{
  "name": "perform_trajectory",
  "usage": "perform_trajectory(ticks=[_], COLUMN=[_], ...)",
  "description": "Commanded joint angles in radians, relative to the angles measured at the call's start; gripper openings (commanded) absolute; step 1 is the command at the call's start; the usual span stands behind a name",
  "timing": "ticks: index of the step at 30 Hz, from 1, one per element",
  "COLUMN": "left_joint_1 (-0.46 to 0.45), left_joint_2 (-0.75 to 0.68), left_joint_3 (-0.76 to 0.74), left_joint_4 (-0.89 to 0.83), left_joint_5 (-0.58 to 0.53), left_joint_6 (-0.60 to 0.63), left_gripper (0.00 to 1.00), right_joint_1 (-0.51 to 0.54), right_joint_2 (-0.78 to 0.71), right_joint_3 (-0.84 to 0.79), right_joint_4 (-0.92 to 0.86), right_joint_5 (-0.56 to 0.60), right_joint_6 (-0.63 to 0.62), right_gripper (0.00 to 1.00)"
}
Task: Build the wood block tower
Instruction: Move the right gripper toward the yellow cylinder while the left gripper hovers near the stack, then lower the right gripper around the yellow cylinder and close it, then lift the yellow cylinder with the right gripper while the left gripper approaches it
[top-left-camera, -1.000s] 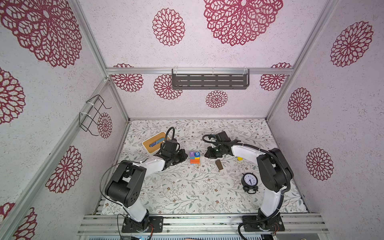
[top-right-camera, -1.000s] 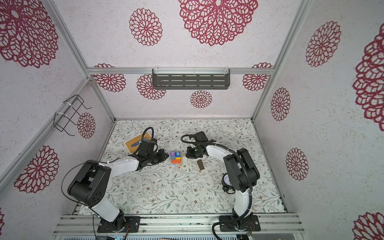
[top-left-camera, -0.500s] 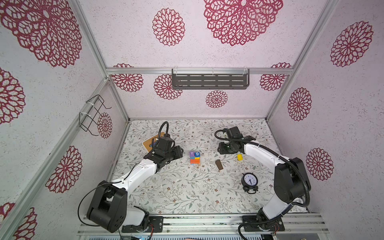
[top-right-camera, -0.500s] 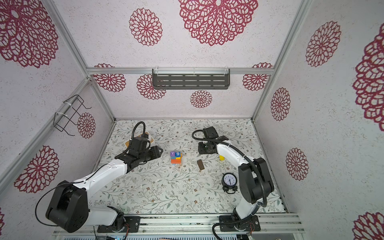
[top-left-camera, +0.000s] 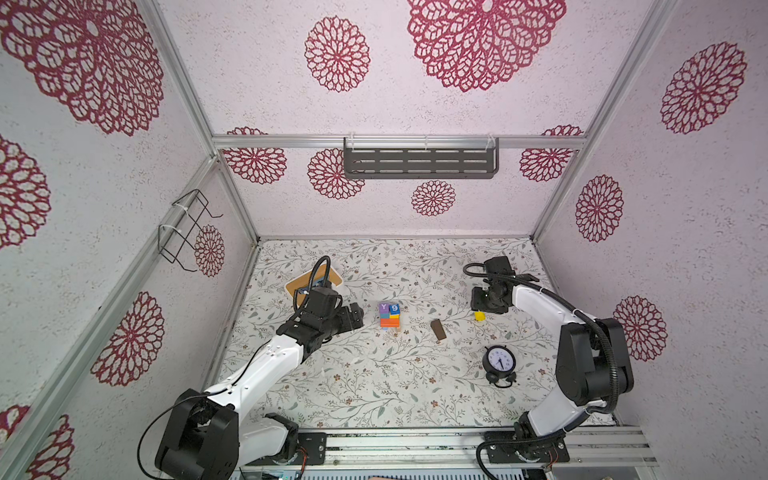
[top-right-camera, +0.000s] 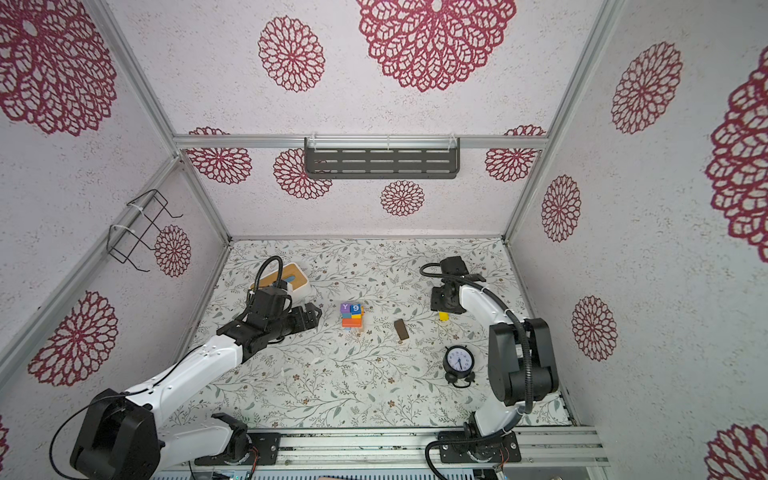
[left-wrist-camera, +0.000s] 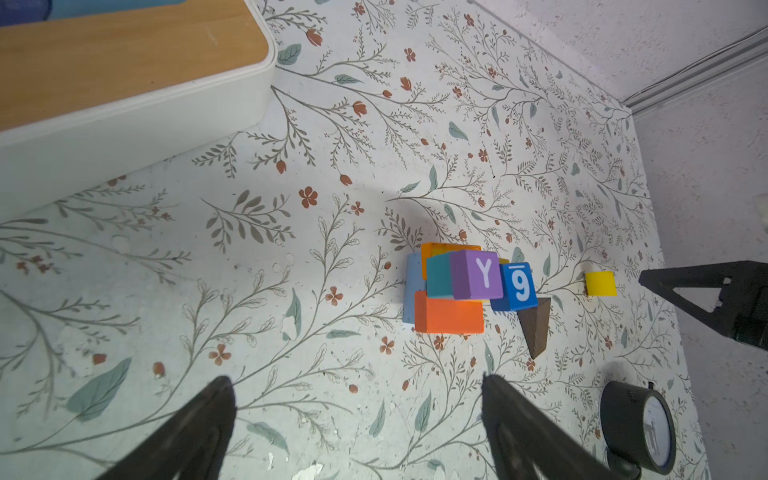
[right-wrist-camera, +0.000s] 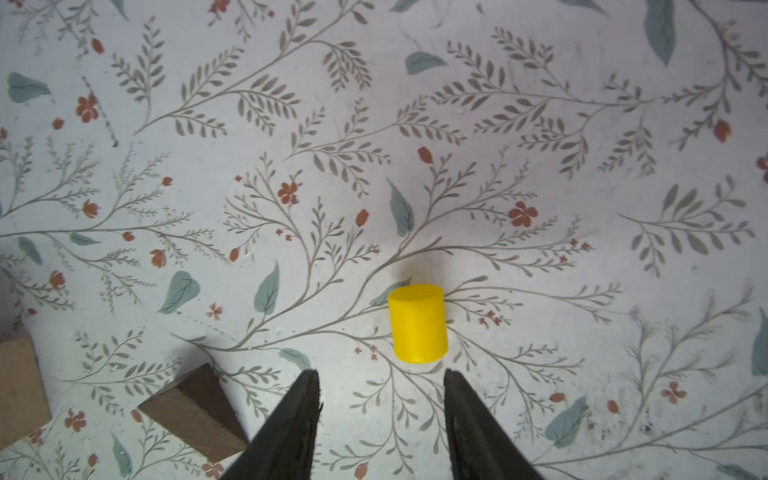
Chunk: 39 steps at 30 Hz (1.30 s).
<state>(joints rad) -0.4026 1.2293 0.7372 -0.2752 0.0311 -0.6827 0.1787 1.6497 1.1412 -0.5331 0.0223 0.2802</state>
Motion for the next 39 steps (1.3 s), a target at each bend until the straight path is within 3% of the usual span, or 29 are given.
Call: perform_trajectory(ticks=[1,14,25,39], left_joint_1=[0.009,0.010,0.011,0.010], left_joint_2=[-0.016,0.007,0.022,-0.013], left_joint_3=[-0.014,-0.020,-0.012,0.007], left_joint_4=[0.010,0.025,0.021,-0.028], left_joint_5=[-0.007,0.022,0.027,0.026], left_joint_6=[0.003,-0.022,-0.034,-0.057], left_gripper=[0.96,0.99,1.00,0.99], right_joint_1=[-0.020,-0.061,-0.062,-0.061], right_joint_2=[-0.005,0.064,0.123,0.098], right_joint_3=[-0.009,-0.022,-0.018,-0.033], right_joint_4=[0.010,0.063,0.091,0.123], right_joint_5=[0.007,-0.038,-0.072,-0.157], right_joint_6=[-0.019,-0.021,-0.016,-0.013], right_gripper=[0.52,0.41,0.39,0.17])
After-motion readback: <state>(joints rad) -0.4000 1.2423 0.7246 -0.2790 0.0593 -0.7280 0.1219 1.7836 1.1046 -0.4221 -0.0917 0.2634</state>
